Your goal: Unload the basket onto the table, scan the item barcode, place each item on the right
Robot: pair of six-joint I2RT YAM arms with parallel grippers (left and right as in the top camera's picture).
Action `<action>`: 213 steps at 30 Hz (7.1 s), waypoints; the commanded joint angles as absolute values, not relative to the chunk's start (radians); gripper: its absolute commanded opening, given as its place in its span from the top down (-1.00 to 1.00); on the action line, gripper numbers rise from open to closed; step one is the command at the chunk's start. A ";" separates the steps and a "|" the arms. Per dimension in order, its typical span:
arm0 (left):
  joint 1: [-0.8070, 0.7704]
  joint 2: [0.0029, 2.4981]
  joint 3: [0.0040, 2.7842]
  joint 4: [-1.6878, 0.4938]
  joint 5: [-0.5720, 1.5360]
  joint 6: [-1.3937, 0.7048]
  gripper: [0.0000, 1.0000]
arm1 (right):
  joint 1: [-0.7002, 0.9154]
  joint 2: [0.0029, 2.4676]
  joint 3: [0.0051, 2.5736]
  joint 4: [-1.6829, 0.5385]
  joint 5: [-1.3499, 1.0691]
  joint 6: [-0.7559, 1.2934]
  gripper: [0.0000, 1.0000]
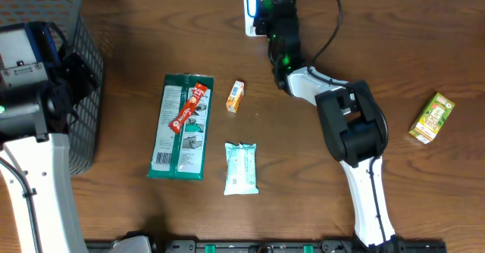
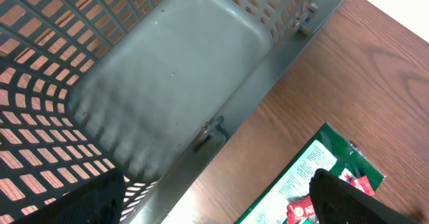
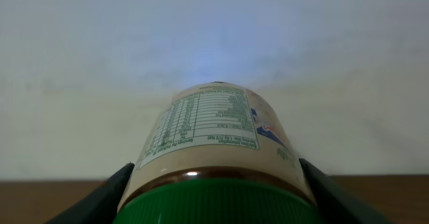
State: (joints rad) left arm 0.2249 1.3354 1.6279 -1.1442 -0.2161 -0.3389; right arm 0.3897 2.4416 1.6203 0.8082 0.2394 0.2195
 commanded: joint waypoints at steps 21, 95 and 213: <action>0.229 1.339 1.634 -1.144 -0.229 -0.330 -0.77 | 0.411 2.256 1.655 0.588 0.122 0.151 0.98; 0.229 1.339 1.634 -1.144 -0.229 -0.330 -0.76 | -0.428 1.705 1.211 -0.761 0.017 0.273 -0.99; 0.229 1.339 1.634 -1.144 -0.229 -0.330 -0.77 | 0.480 1.928 1.608 -1.013 0.121 0.387 0.64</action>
